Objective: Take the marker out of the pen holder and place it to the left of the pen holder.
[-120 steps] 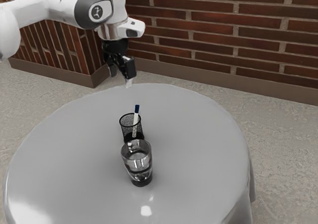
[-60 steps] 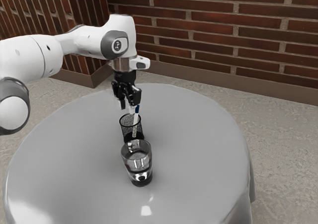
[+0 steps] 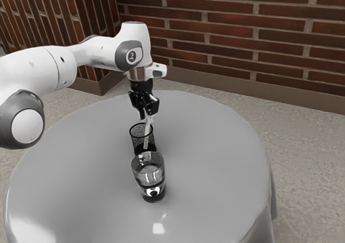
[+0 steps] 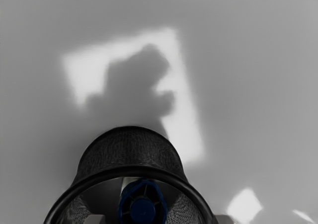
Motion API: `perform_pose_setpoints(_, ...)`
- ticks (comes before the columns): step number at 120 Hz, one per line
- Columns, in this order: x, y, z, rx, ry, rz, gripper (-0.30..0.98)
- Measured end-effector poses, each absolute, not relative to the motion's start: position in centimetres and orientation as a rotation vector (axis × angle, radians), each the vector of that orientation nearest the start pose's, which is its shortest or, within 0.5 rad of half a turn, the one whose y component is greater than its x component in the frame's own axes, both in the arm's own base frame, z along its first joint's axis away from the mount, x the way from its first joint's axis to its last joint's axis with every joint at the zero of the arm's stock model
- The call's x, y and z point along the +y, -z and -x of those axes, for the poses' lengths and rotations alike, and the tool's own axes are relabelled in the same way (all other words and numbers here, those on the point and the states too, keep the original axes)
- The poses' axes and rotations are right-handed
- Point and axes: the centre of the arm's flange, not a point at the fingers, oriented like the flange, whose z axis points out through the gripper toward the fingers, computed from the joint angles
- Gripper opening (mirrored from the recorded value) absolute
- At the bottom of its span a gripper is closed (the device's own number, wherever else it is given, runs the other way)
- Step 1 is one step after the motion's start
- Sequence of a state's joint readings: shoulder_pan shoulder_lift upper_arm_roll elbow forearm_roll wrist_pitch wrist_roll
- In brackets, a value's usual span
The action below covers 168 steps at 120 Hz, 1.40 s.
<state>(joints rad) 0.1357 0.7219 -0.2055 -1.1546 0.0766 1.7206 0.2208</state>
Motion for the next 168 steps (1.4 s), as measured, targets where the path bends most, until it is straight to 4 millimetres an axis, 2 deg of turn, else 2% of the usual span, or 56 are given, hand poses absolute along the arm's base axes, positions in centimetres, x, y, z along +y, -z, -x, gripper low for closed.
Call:
perform_pose_setpoints(23, -0.4, -35.4, -73.7, 0.425, -0.197, 3.184, 0.16)
perform_pose_setpoints(59, -0.4, -36.3, -73.8, 0.42, -0.156, 3.183, 0.01)
perform_pose_setpoints(74, -0.2, -38.2, -73.5, 0.416, -0.126, 3.177, -0.01)
perform_pose_setpoints(88, 0.0, -41.2, -72.9, 0.41, -0.087, 3.165, -0.03)
perform_pose_setpoints(111, 0.2, -46.9, -69.8, 0.405, -0.045, 3.126, -0.05)
perform_pose_setpoints(123, 1.2, -50.3, -68.5, 0.379, 0.005, 3.1, -0.06)
perform_pose_setpoints(132, 3.2, -51.2, -68.0, 0.333, 0.003, 3.087, -0.06)
perform_pose_setpoints(139, 5.2, -50.9, -67.8, 0.287, -0.025, 3.079, -0.07)
perform_pose_setpoints(143, 6.6, -50.1, -67.8, 0.256, -0.054, 3.081, -0.07)
perform_pose_setpoints(162, 12.4, -43.7, -68.2, 0.138, -0.254, 3.079, -0.07)
perform_pose_setpoints(168, 13.5, -42.2, -68.5, 0.127, -0.311, 3.063, -0.08)
